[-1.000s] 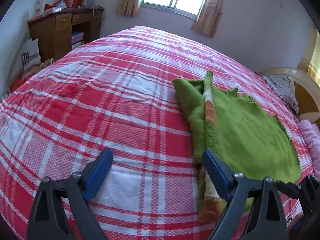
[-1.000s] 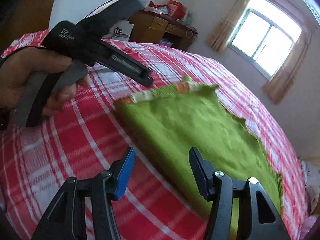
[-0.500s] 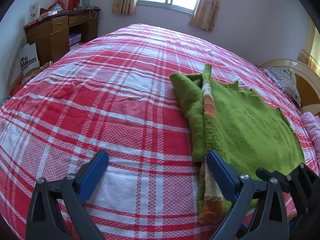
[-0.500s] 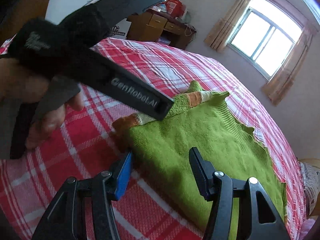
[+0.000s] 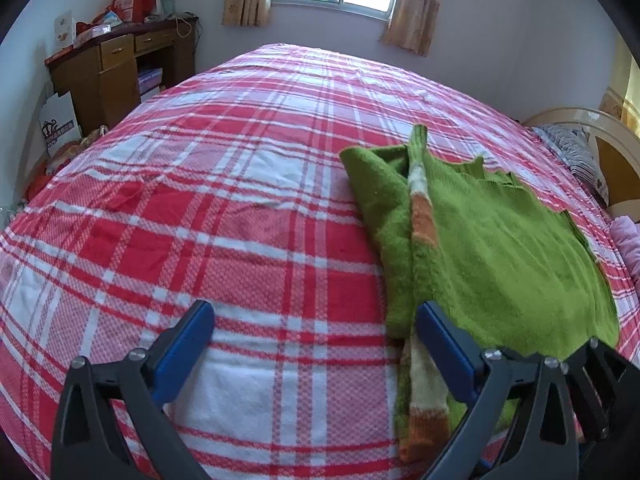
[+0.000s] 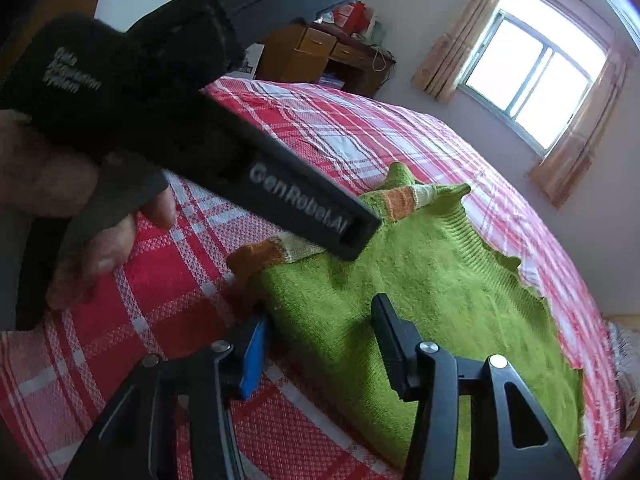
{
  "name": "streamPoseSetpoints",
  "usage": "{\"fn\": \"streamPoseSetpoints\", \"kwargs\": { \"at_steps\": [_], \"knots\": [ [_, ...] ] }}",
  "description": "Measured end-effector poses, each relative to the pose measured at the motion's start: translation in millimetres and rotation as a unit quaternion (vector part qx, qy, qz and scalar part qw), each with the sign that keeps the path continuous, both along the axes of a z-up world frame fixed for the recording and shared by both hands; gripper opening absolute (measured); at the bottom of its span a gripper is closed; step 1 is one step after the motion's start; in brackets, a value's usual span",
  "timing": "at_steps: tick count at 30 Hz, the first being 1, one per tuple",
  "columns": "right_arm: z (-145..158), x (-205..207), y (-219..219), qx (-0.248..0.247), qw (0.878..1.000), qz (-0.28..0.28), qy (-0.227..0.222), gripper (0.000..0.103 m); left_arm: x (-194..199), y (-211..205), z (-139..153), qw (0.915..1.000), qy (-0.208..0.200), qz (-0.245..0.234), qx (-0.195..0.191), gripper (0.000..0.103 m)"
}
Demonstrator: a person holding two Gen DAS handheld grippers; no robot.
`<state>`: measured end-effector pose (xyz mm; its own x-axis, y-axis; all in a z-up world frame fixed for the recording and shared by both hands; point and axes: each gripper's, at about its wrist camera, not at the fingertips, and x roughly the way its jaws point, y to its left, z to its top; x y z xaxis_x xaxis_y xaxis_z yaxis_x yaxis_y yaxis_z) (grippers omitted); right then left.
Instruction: Fold small clothes
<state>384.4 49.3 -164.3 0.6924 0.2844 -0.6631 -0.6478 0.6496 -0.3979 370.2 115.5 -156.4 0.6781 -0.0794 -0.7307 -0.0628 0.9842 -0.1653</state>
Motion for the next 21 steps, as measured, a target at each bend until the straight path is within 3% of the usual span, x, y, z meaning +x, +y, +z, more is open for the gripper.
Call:
{"fn": "streamPoseSetpoints", "kwargs": {
  "at_steps": [6,11,17,19,21],
  "knots": [
    [-1,4,-6,0.025,1.0,-0.001,0.018,0.047,14,-1,7,0.9999,-0.007,-0.005,0.011,0.103],
    [-1,7,-6,0.032,0.999,-0.001,0.02,0.045,24,-3,17,0.999,-0.022,-0.028,-0.026,0.102],
    [-3,0,-4,0.028,1.0,0.002,0.011,0.042,46,-17,29,0.9967,-0.031,-0.062,-0.043,0.1],
    [-4,-6,-3,0.029,1.0,0.001,0.011,0.042,57,-23,28,0.9961,-0.024,-0.075,-0.041,0.088],
    [-5,-12,-2,0.029,1.0,0.001,0.01,0.041,68,-30,25,0.9956,-0.012,-0.083,-0.041,0.086]
  ]
}}
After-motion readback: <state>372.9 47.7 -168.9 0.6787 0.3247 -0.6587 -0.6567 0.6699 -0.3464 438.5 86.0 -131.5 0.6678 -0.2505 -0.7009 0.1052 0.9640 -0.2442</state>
